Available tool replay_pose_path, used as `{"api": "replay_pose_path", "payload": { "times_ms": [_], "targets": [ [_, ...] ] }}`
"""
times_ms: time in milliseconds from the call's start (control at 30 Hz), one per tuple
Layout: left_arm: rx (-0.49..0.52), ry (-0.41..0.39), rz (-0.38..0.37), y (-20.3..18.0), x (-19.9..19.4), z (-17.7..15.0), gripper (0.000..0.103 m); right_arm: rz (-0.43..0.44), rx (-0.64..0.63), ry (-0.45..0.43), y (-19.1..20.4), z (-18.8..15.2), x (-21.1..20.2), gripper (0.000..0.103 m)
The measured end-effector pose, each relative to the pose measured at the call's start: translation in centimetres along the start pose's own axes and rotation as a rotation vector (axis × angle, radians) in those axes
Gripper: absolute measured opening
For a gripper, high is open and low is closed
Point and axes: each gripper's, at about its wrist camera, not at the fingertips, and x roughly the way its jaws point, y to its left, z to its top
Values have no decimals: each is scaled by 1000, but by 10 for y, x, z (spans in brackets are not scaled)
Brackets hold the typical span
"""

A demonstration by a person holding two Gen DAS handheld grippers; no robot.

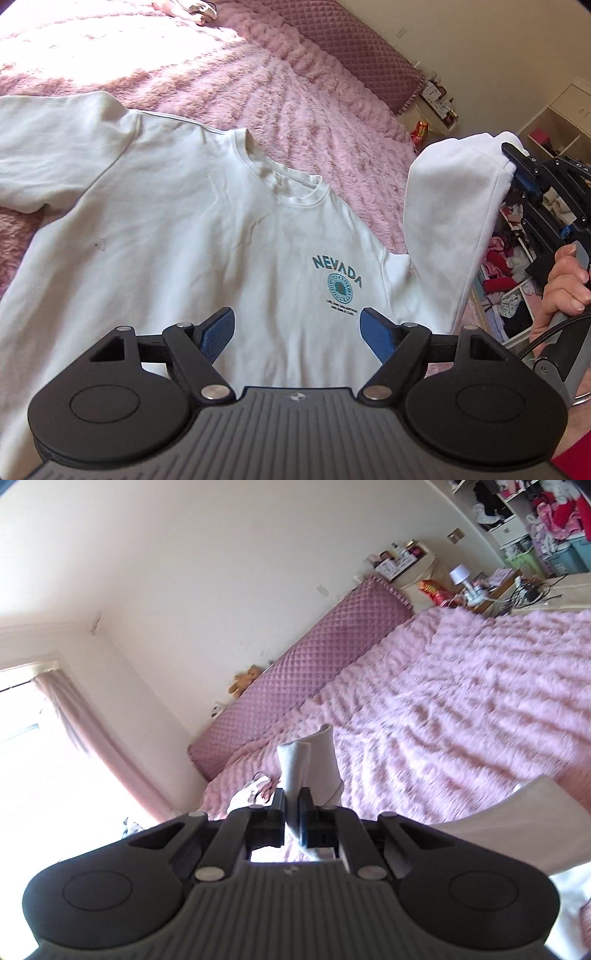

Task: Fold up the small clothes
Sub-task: 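Lift the held sleeve and fold it across the shirt body with the right gripper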

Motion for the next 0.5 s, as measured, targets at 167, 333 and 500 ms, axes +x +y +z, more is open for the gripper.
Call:
{"api": "replay_pose_path", "payload": {
  "times_ms": [167,333,500],
  "targets": [
    [-111,-73,44,51,-42,-1,90,50,-53,226,51,-107,46,2],
    [-194,-112,75,86,-54,-5,90,41,-170,497,52,-204,66,26],
    [-232,-96,39,95,-28,2,90,12,-208,465,22,-200,24,40]
  ]
}}
